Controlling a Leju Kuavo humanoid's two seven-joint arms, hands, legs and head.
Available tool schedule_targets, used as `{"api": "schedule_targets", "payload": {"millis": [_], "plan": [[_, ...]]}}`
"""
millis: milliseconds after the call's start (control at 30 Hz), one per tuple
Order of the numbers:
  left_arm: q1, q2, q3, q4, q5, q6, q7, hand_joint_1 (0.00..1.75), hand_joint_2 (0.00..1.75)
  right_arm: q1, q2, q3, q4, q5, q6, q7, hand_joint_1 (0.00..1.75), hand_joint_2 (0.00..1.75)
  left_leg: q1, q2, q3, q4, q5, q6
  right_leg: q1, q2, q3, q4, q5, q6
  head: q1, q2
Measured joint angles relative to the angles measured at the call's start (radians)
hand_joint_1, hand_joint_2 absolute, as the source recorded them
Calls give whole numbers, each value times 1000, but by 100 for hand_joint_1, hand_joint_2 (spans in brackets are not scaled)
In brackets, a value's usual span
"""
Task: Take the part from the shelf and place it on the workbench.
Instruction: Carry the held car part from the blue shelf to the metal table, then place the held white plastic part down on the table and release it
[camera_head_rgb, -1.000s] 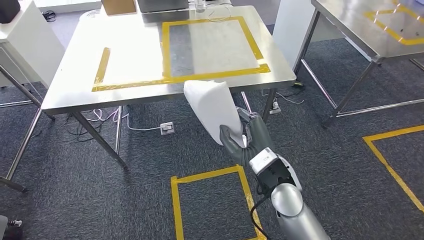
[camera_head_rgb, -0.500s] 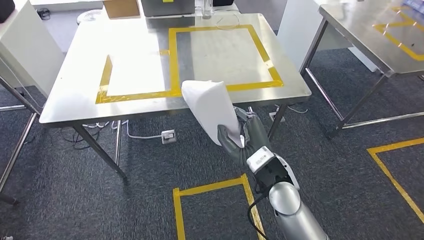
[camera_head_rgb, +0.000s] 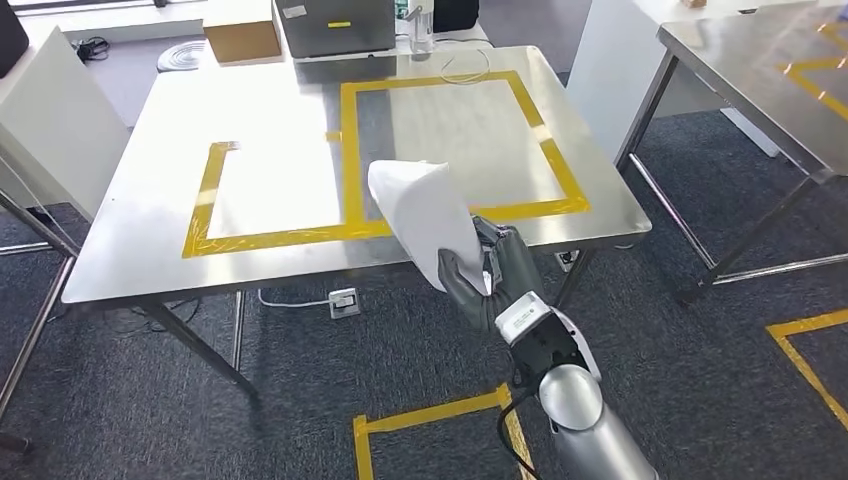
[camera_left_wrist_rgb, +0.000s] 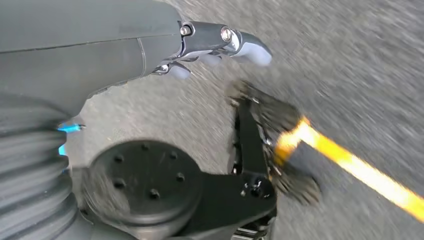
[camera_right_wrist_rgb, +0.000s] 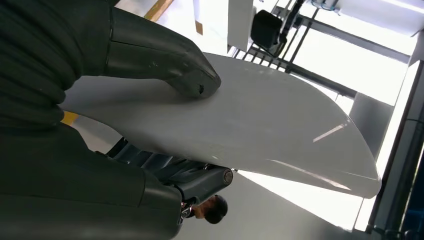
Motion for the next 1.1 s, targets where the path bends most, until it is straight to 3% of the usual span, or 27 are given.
{"api": "schedule_targets", "payload": {"millis": [33, 100, 167, 200, 233, 300, 333, 367, 400, 467, 533, 567, 600, 633, 667, 700, 733, 800, 833, 867, 933, 1000, 1100], "plan": [[-1, -1, 0, 0, -1, -1, -1, 0, 175, 0, 0, 0, 0, 3, -2, 3, 175, 175, 2, 2, -50, 62, -9, -6, -2, 0, 16, -1, -14, -4, -1, 0], [1, 0, 0, 0, -5, -1, -1, 0, 175, -1, 0, 0, 2, 12, -3, 13, 175, 175, 4, 3, -134, 125, -92, -14, -5, 2, 51, -2, -46, -7, -3, 0], [6, 1, 0, 0, -10, -1, -1, 0, 175, -7, 0, 0, 8, 23, 2, 28, 175, 175, 6, 4, -185, 104, -172, -16, -10, 7, 93, -2, -81, -4, -3, 0], [7, 2, 0, 0, -12, -1, -1, 0, 175, -12, 0, 0, 12, 26, 5, 32, 175, 175, 6, 5, -198, 68, -171, -15, -13, 9, 115, -2, -99, -1, -3, 0], [9, 3, 0, 0, -13, -1, -1, 0, 175, -18, 0, 0, 16, 28, 8, 34, 175, 175, 7, 6, -205, 18, -127, -15, -15, 9, 134, -2, -118, 3, -3, 0], [13, 3, 0, 2, -13, -1, -1, 0, 175, -27, 0, 0, 25, 29, 10, 35, 175, 175, 6, 12, -216, -90, 46, -11, -15, 10, 168, -1, -155, 14, -8, 0], [14, 3, -1, 3, -14, -2, 0, 0, 175, -30, -1, 0, 29, 30, 10, 36, 175, 175, 6, 15, -215, -123, 114, -5, -13, 11, 180, -6, -170, 20, -10, 0], [14, 3, -1, 3, -14, -2, 1, 0, 175, -35, -1, 0, 31, 31, 10, 37, 175, 175, 5, 16, -212, -142, 149, 4, -11, 11, 193, -8, -177, 27, -12, 0], [12, 2, -1, 3, -16, -2, 1, 0, 175, -41, -1, 0, 32, 32, 12, 40, 175, 175, 6, 16, -202, -142, 146, 14, -10, 12, 197, -6, -173, 32, -11, 0], [8, 1, -2, 3, -21, -3, 2, 0, 175, -63, -3, 0, 44, 39, 21, 52, 175, 175, 10, 14, -175, -155, 134, 29, -11, 6, 169, 61, -138, 41, -9, 0], [2, 1, -5, 2, -31, -4, 4, 0, 175, -107, -9, 1, 84, 60, 31, 80, 175, 175, 13, 13, -143, -167, 119, 39, -13, -2, 87, 182, -122, 50, -6, 0], [-3, 1, -7, 2, -38, -4, 6, 0, 175, -146, -15, 1, 127, 77, 34, 98, 175, 175, 13, 13, -128, -171, 109, 41, -14, -5, 40, 233, -143, 55, -5, 0], [-9, 1, -10, 2, -45, -4, 8, 0, 175, -194, -21, 1, 183, 94, 37, 115, 175, 175, 13, 13, -114, -174, 99, 42, -15, -7, -2, 263, -182, 58, -4, 0], [-16, 1, -13, 2, -51, -4, 11, 0, 175, -247, -27, 0, 247, 108, 39, 127, 175, 175, 13, 12, -100, -176, 87, 42, -16, -9, -35, 272, -221, 60, -3, 0], [-22, 1, -18, 2, -56, -4, 13, 0, 175, -300, -34, -2, 310, 118, 40, 134, 175, 175, 13, 11, -86, -177, 76, 41, -16, -10, -55, 259, -243, 60, -2, 0], [-27, 0, -22, 2, -60, -4, 15, 0, 175, -345, -40, -3, 365, 128, 40, 143, 175, 175, 13, 8, -70, -177, 63, 40, -16, -11, -64, 224, -234, 58, 0, 0], [-30, -1, -25, 2, -65, -4, 17, 0, 175, -388, -45, -4, 421, 145, 37, 158, 175, 175, 13, 6, -53, -177, 50, 38, -16, -11, -64, 169, -186, 55, 1, 0], [-38, -3, -31, 2, -74, -4, 24, 0, 175, -494, -56, -2, 571, 208, 23, 227, 175, 175, 11, 2, -30, -172, 26, 31, -13, -13, -60, 52, -36, 48, 0, 0], [-45, -4, -33, 2, -77, -5, 27, 0, 175, -557, -61, -1, 664, 249, 16, 278, 175, 175, 9, 0, -26, -171, 16, 26, -10, -14, -59, 18, 18, 43, -1, 0], [-53, -4, -36, 2, -77, -7, 30, 0, 175, -617, -69, 1, 756, 289, 11, 329, 175, 175, 8, -2, -26, -168, 12, 20, -8, -14, -61, 3, 44, 37, -1, 0], [-65, -4, -38, 2, -69, -13, 27, 0, 175, -721, -82, 2, 907, 338, 10, 411, 175, 175, 8, -5, -25, -170, 8, 8, -8, -13, -53, -2, 41, 24, 0, 0], [-68, -5, -39, 1, -56, -20, 17, 0, 175, -792, -91, 1, 1020, 350, 13, 449, 175, 175, 9, -2, -40, -133, 3, -1, -12, -12, -35, -10, 35, 10, 1, 0], [-70, -6, -39, 2, -45, -27, 9, 0, 175, -839, -96, 0, 1137, 351, 15, 465, 44, 44, 10, 4, -147, 46, -46, -11, -12, -11, -11, -14, 20, -3, -1, 0]]}}
